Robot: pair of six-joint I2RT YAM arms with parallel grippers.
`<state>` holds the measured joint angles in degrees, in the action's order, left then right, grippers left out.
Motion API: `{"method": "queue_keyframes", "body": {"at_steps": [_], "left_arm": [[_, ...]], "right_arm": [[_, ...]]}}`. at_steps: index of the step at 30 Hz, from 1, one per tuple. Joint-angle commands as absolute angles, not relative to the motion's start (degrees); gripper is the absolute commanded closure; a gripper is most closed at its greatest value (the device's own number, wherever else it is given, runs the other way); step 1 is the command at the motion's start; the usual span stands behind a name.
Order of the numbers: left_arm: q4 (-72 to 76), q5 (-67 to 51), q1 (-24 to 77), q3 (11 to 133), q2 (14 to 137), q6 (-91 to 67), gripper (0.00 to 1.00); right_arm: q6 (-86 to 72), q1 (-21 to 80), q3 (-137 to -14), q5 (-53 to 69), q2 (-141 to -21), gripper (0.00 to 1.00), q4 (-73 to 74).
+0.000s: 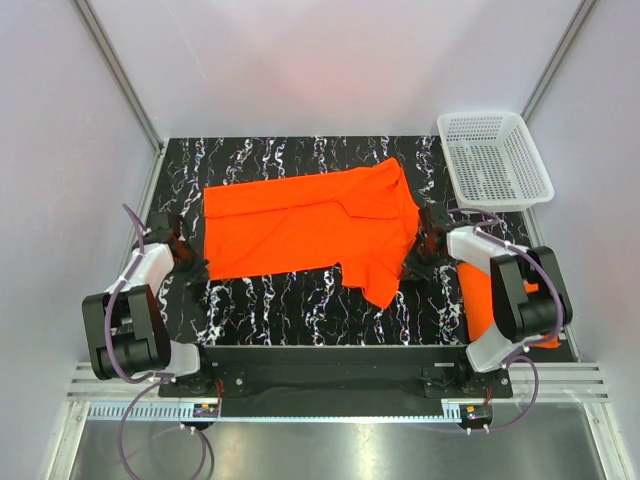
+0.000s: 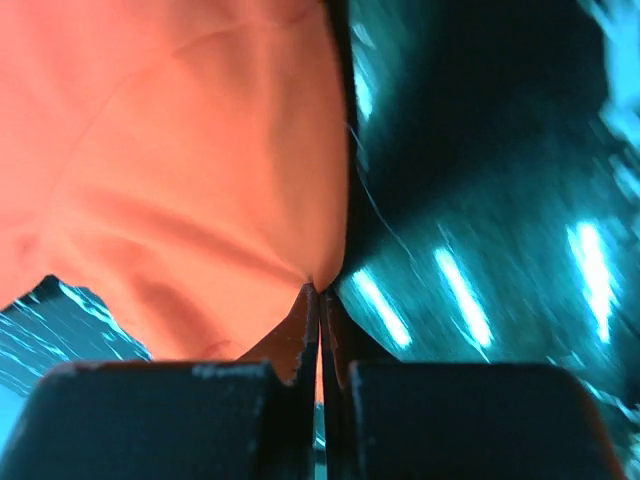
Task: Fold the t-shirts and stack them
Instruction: Fold the tshirt
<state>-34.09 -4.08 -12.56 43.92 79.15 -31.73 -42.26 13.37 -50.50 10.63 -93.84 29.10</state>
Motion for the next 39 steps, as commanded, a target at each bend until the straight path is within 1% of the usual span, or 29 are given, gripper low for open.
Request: {"method": "queue_keyframes", "body": {"at_steps": [1,3,5,15,20,24,26,30,39], "left_arm": [[-34.10,-3.78,-12.92,43.42,75.95,-31.81,1.00],[-34.36,-4.04,-13.01,42.63,74.89,-32.08,1.00],[-35.32,-4.30,-13.01,40.53,71.74,-32.95,1.00],[-38.84,-5.45,-13.01,39.55,64.52,-36.74,1.00],[-39.11,-7.46,-12.83,40.78,65.03,-36.57,1.00],[-39.02,-8.26,-12.57,44.46,70.64,-35.42,1.00],[-38.85,-8.17,-12.39,46.48,72.76,-35.07,1.00],[-38.58,-8.88,-11.78,54.38,80.39,-34.72,1.00],[-38.67,-10.46,-11.07,65.99,93.94,-35.24,1.00]], "right_arm": [[-39.29,13.71,-47.04,7.99,-85.02,1.00,34.36],[-38.68,13.88,-45.80,8.87,-82.54,1.00,36.29],[-37.98,13.71,-43.95,9.75,-77.11,1.00,39.44],[-36.48,13.80,-42.01,13.53,-71.46,1.00,42.80],[-34.63,13.71,-46.22,12.48,-69.78,1.00,45.00],[-32.00,12.75,-54.81,11.60,-74.96,1.00,45.09],[-31.03,11.96,-58.25,11.86,-79.96,1.00,45.09],[-29.71,10.72,-67.73,14.15,-87.61,1.00,45.09],[-29.00,7.39,-81.54,17.31,-100.36,1.00,45.53]]}}
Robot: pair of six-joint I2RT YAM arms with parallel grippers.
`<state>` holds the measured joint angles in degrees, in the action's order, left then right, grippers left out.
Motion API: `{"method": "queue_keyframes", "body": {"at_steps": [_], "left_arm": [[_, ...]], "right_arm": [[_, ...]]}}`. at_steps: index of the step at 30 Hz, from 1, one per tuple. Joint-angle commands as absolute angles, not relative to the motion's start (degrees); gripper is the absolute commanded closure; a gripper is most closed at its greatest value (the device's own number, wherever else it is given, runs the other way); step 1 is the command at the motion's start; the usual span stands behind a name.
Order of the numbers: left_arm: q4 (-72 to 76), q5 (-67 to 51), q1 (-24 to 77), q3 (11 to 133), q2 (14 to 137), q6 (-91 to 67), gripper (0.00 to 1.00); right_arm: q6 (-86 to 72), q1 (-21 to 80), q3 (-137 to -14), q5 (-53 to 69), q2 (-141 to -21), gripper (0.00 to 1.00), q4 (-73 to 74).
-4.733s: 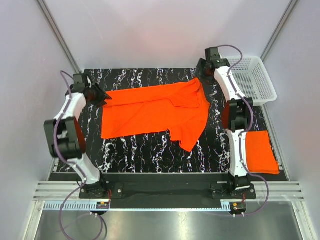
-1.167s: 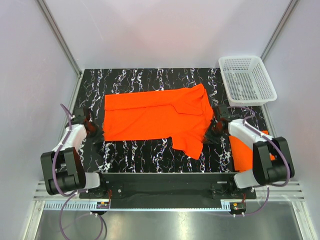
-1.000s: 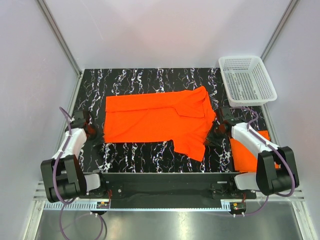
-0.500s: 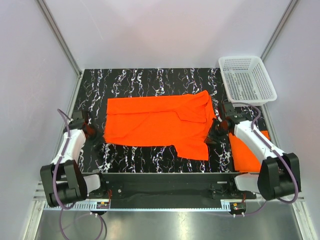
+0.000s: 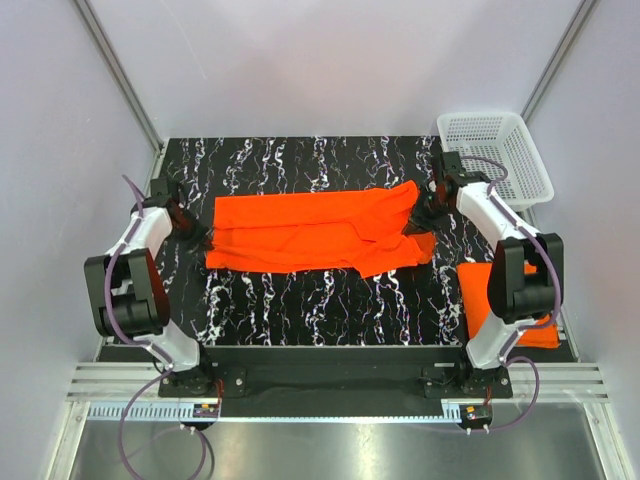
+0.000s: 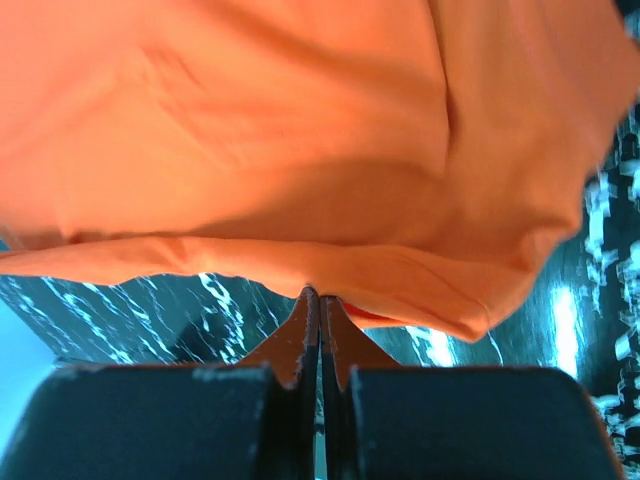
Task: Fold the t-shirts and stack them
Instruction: Fold the tshirt
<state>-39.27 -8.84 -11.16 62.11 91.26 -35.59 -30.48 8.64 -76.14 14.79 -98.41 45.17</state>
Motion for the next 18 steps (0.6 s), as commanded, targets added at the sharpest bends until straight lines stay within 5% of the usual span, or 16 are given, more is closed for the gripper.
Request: {"method": "queue_keyframes", "body": {"at_steps": [1,18], "left_arm": [[-38.76,-10.46,-11.07,66.79,94.83,-35.24,1.00],[-40.08,-6.94,-11.69,77.96,104.50,-35.16,1.00]], "right_arm": [[-28.83,7.30,-82.69,17.66,-102.29,1.00,45.53],[-29.27,4.83,-93.34,20.56,-111.88,1.00,47.20]]}}
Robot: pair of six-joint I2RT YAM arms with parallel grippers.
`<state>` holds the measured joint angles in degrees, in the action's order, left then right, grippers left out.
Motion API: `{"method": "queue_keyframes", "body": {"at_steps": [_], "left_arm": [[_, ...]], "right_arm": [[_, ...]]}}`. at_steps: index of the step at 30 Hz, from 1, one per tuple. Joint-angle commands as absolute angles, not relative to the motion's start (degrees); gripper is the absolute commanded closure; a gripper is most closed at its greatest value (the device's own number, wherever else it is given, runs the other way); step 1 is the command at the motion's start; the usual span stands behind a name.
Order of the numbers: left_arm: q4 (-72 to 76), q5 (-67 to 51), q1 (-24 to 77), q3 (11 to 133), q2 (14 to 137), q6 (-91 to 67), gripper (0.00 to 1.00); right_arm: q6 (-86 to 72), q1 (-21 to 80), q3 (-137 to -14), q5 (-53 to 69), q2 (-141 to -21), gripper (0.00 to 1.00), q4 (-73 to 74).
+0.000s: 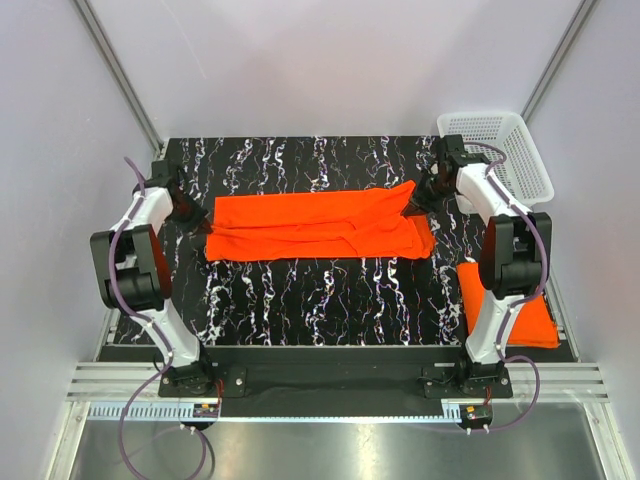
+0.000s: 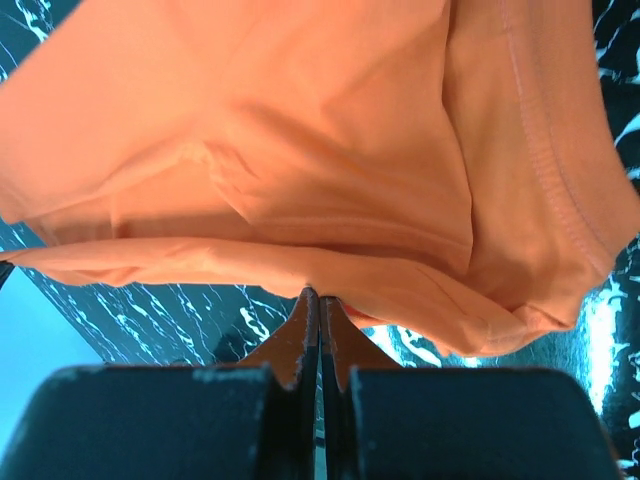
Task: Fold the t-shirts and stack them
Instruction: Fold the tshirt
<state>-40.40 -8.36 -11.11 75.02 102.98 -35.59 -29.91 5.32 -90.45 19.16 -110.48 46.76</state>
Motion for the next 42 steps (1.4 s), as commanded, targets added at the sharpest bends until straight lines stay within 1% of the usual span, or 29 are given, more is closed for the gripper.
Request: {"method": "queue_keyframes", "body": {"at_steps": [1,21,26,35,36,37,39,40,41,42], "left_arm": [[-40.08,-7.03,-11.78,78.22,104.85,-35.24,1.00],[-40.61,-7.91,-12.66,83.67,111.00,-35.24,1.00],[-40.87,-8.61,-12.57,85.16,112.76,-35.24,1.00],[-41.04,-9.67,-12.57,86.31,114.26,-34.45,0.99],[-41.04,-9.49,-12.57,86.48,114.26,-33.93,0.94],[-41.13,-8.97,-12.48,86.57,113.91,-33.58,0.83],[-41.13,-5.38,-12.13,86.66,111.46,-32.09,0.68],[-41.48,-3.97,-11.69,86.83,110.31,-31.30,0.65],[-41.75,-1.34,-11.52,86.92,107.87,-30.59,0.63],[-41.92,-0.45,-11.25,86.75,106.62,-29.72,0.62]], "right_arm": [[-29.44,4.83,-93.60,20.65,-112.15,1.00,47.11],[-29.71,3.16,-104.40,21.36,-121.10,1.00,47.11],[-28.57,2.90,-108.10,23.64,-124.62,1.00,47.20],[-26.72,2.72,-110.30,23.56,-127.97,1.00,47.55],[-26.54,2.64,-110.82,23.47,-128.75,1.00,47.55],[-26.46,2.46,-111.44,23.29,-129.19,0.98,47.98],[-25.58,2.37,-114.68,21.98,-130.69,0.87,49.30],[-25.14,2.29,-116.18,21.19,-131.13,0.81,51.83],[-24.18,2.29,-119.32,19.18,-131.39,0.69,53.51],[-23.73,2.29,-120.49,18.29,-131.40,0.64,55.00]]}}
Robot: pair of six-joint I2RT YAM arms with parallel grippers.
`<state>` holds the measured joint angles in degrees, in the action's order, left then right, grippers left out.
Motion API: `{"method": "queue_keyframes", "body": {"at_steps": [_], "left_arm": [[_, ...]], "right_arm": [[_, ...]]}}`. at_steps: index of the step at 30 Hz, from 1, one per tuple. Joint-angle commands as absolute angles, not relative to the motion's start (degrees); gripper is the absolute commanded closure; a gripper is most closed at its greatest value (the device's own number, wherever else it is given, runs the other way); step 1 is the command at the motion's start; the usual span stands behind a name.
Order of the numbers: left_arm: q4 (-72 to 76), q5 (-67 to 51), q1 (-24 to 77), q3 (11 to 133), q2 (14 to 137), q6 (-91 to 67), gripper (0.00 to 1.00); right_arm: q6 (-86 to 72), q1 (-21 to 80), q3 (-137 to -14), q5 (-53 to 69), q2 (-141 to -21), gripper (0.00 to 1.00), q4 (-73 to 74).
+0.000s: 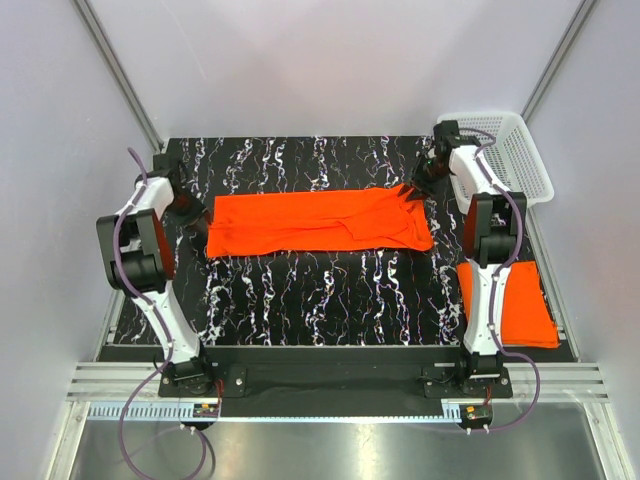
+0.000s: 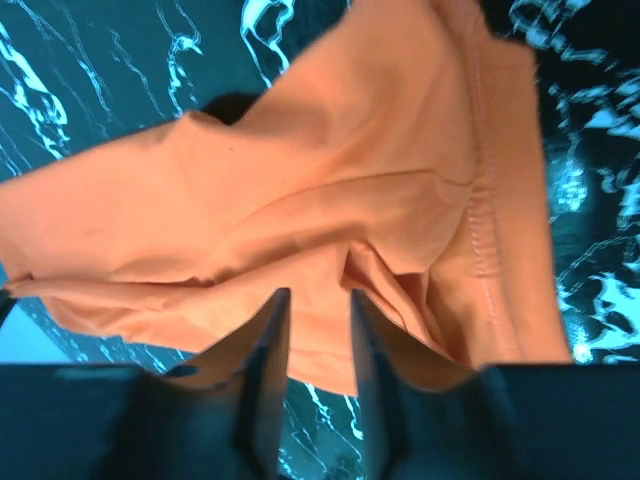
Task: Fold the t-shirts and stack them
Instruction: Fold the tshirt
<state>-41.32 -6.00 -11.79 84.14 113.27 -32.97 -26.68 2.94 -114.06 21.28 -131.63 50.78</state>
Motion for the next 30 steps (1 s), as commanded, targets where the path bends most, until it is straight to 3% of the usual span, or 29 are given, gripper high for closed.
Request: {"method": "queue_keyframes", "body": {"at_steps": [1,3,6,11,14,15,16,20,30], "left_arm": [[-42.01,1.13,-11.08,86.23,103.91,-29.45,0.61],[-41.66,0.88,-10.55,84.03,101.61,-29.27,0.59],[-40.96,-2.98,-8.09,80.87,99.06,-29.00,0.60],[-37.36,-10.98,-3.17,75.51,99.75,-30.67,0.71],[-35.77,-12.31,-2.29,73.92,101.16,-30.59,0.73],[-35.86,-11.96,-2.37,73.92,101.60,-30.32,0.72],[-35.77,-11.69,-2.37,74.26,102.91,-29.97,0.72],[-36.39,-12.04,-2.55,75.50,105.99,-28.91,0.73],[-36.48,-12.39,-2.29,73.48,109.07,-29.53,0.73]], "right_arm": [[-23.38,2.37,-121.28,17.59,-130.96,0.61,57.11],[-22.94,2.63,-121.03,16.35,-128.51,0.50,57.74],[-22.50,5.00,-119.18,14.68,-124.65,0.42,57.75],[-23.37,13.69,-115.76,18.36,-123.40,0.43,54.32],[-26.18,20.02,-112.52,20.56,-123.40,0.54,50.29],[-26.89,22.21,-111.37,20.91,-123.31,0.61,47.84],[-27.85,23.28,-109.44,21.35,-123.31,0.74,46.86],[-28.91,26.10,-106.71,21.53,-124.71,0.91,44.65],[-30.67,26.89,-104.32,22.94,-127.96,1.00,39.46]]}}
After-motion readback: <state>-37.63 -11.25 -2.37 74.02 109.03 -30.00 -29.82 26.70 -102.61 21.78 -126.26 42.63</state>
